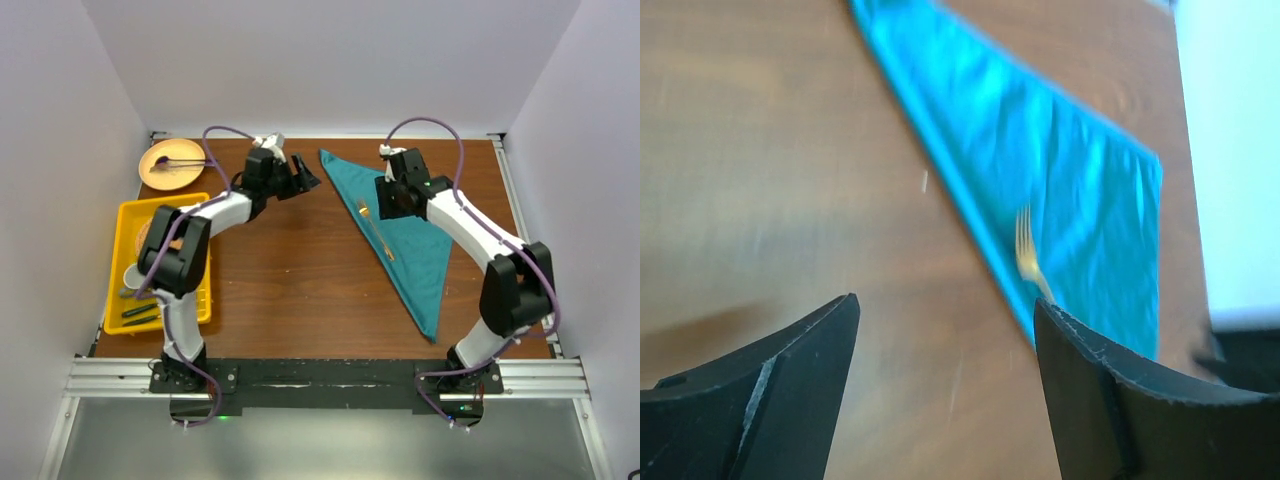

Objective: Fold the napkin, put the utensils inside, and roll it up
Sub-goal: Place the utensil onto the napkin, then fold the napkin

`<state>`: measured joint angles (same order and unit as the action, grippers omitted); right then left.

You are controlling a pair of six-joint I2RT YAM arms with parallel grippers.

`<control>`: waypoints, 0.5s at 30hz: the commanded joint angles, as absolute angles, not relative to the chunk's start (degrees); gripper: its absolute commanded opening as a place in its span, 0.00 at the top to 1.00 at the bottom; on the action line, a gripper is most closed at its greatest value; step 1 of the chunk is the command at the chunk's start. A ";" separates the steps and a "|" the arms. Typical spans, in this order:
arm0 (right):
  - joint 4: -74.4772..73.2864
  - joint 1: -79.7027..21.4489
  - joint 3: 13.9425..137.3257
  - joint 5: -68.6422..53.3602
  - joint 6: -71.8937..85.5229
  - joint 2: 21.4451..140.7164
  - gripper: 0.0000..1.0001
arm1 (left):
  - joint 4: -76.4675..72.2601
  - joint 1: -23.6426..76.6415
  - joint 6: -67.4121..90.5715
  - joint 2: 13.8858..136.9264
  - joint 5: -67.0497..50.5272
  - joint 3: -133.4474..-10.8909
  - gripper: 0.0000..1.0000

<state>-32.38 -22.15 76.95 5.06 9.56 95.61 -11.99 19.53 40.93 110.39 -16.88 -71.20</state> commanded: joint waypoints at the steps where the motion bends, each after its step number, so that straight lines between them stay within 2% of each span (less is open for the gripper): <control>1: -29.80 -22.15 70.94 3.35 13.71 89.84 0.58 | -20.82 20.74 40.16 118.46 -7.74 -81.11 0.25; 3: -29.36 -22.15 68.75 2.38 13.36 86.77 0.58 | -22.67 20.83 40.08 123.99 -7.38 -85.92 0.28; 4: -29.09 -22.15 68.12 2.90 13.45 85.88 0.58 | -22.33 20.66 40.77 125.84 -7.73 -87.96 0.35; 8: -28.48 -22.24 65.92 4.38 12.48 82.01 0.57 | -22.14 20.48 40.61 133.23 -7.21 -94.91 0.43; 15: -28.30 -22.15 64.78 4.14 11.77 79.54 0.57 | -22.94 20.04 41.04 141.23 -7.47 -103.26 0.47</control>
